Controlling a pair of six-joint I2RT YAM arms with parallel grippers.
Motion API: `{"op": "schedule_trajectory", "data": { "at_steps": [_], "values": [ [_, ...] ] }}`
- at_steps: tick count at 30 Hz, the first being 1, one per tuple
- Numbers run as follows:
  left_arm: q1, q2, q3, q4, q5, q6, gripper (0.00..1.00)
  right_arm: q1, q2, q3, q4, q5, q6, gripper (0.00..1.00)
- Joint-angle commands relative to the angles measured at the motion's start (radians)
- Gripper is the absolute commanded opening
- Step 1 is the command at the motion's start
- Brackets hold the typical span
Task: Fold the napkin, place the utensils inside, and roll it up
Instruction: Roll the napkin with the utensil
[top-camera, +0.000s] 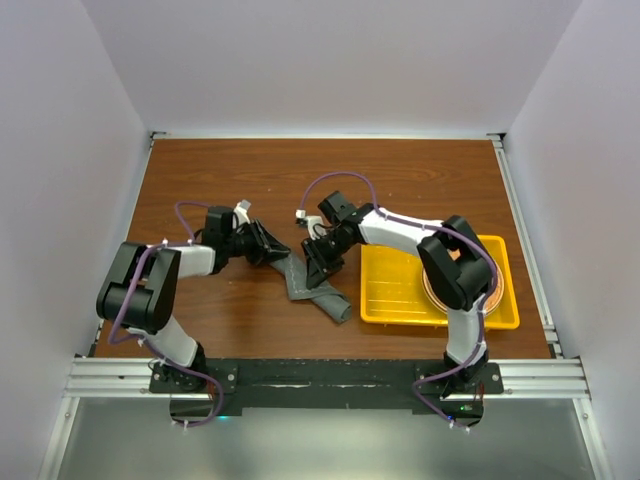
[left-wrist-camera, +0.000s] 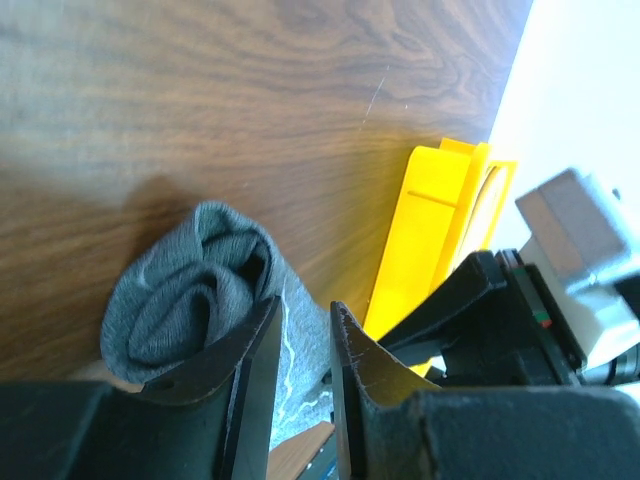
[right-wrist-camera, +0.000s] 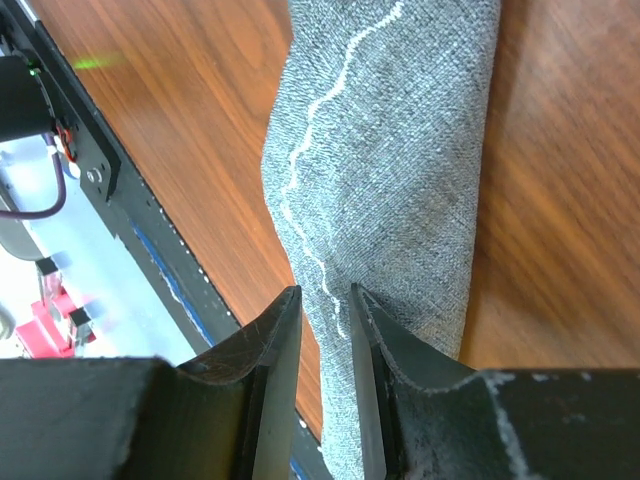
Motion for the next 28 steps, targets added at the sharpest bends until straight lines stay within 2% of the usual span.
{"op": "schedule_trajectory", "data": {
  "at_steps": [1,5,8,11,15,16,17,18,19,20,21,23,24,28],
  "values": [
    [-0.002,-0.065,0.093,-0.102,-0.028,0.082,0.31,0.004,-0.069,0.028,-0.053,0.022,-0.021,0.32],
    [-0.002,-0.141,0.194,-0.186,-0.037,0.081,0.32,0.005,-0.123,0.120,-0.163,0.046,-0.029,0.37],
    [-0.002,-0.198,0.297,-0.291,-0.058,0.093,0.33,0.004,-0.189,0.215,-0.271,0.127,-0.050,0.43],
    [-0.003,-0.258,0.385,-0.345,-0.068,0.070,0.36,0.004,-0.271,0.304,-0.361,0.261,-0.057,0.49],
    [-0.020,-0.335,0.506,-0.328,-0.074,-0.006,0.41,0.002,-0.463,0.326,-0.369,0.492,0.020,0.62],
    [-0.034,-0.342,0.562,-0.328,-0.087,-0.011,0.41,0.004,-0.559,0.315,-0.356,0.584,0.035,0.67],
    [-0.043,-0.350,0.587,-0.325,-0.095,-0.014,0.42,0.004,-0.606,0.280,-0.340,0.626,0.064,0.79],
    [-0.051,-0.361,0.613,-0.328,-0.104,-0.017,0.44,0.004,-0.653,0.255,-0.304,0.659,0.078,0.98],
    [-0.066,-0.367,0.650,-0.330,-0.126,-0.019,0.46,0.004,-0.748,0.222,-0.274,0.754,0.092,0.98],
    [-0.074,-0.373,0.663,-0.328,-0.137,-0.020,0.54,0.004,-0.782,0.162,-0.256,0.791,0.138,0.98],
    [-0.079,-0.385,0.672,-0.334,-0.147,-0.019,0.76,0.004,-0.808,0.149,-0.250,0.816,0.152,0.98],
    [-0.091,-0.408,0.680,-0.339,-0.175,-0.016,0.89,0.004,-0.831,0.164,-0.318,0.861,0.154,0.98],
    [-0.094,-0.417,0.673,-0.336,-0.187,-0.013,1.00,0.004,-0.839,0.166,-0.338,0.861,0.149,0.98],
    [-0.115,-0.468,0.658,-0.354,-0.287,0.029,1.00,0.004,-0.928,0.138,-0.305,0.884,0.160,0.98]
  ]
}}
